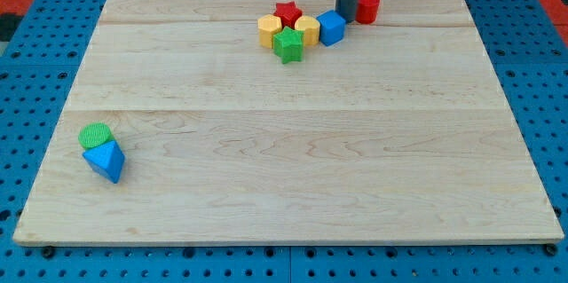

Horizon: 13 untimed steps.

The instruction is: Move the red circle closer to the yellow heart and green star

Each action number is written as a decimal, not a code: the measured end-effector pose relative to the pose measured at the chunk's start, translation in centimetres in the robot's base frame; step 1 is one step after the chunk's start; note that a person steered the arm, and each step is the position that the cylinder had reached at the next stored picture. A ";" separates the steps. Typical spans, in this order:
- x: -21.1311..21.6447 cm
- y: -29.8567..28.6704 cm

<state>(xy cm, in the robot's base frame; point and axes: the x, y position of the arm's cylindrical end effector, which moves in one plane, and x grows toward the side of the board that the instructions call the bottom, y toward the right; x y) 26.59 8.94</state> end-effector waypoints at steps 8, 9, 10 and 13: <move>-3.6 5.7; -3.6 3.5; -1.1 3.4; 4.8 3.7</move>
<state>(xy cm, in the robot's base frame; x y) 31.36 12.69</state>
